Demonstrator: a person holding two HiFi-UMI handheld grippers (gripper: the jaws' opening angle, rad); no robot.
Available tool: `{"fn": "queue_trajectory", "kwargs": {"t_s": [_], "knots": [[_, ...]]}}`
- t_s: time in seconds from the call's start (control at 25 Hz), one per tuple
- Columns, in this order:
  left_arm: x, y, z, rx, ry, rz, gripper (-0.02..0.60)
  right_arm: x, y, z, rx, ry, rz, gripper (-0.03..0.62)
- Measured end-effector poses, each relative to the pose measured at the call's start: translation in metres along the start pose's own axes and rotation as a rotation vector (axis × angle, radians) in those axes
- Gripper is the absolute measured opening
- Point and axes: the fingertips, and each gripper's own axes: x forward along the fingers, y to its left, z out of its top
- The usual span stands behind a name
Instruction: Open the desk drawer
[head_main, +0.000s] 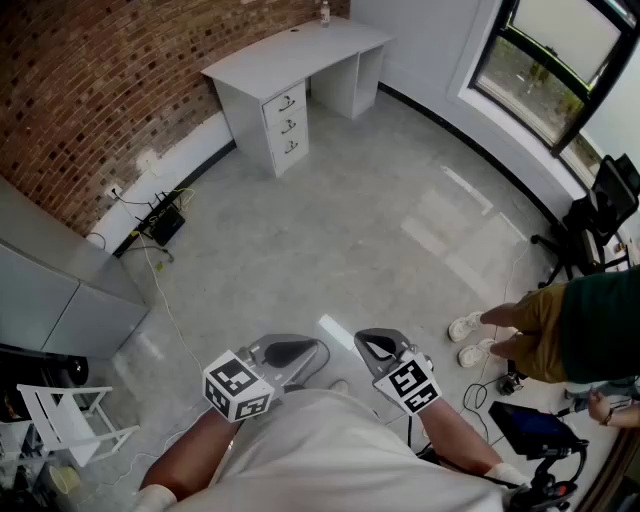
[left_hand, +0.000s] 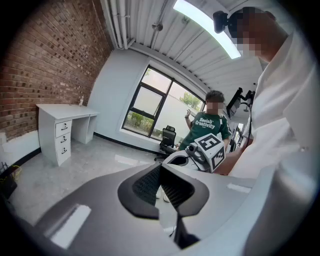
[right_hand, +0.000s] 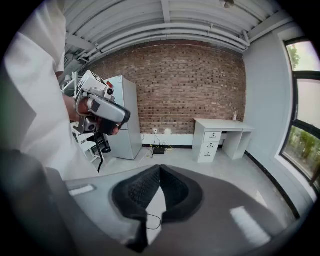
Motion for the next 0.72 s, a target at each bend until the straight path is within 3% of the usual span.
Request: {"fn": "queue_trajectory", "kwargs": {"t_s": [0.36, 0.72], "knots": [[-0.076, 0.057, -0.005, -0.032, -0.015, -0.02, 0.006, 0.059, 0.035, 0.057, 0.018, 0.026, -0.006, 0.003], [-0.074, 0.13, -0.012, -0.094, -0.002, -0.028, 0.006, 0.123, 0.018, 0.068, 0.087, 0.079, 0.046, 0.003]]}}
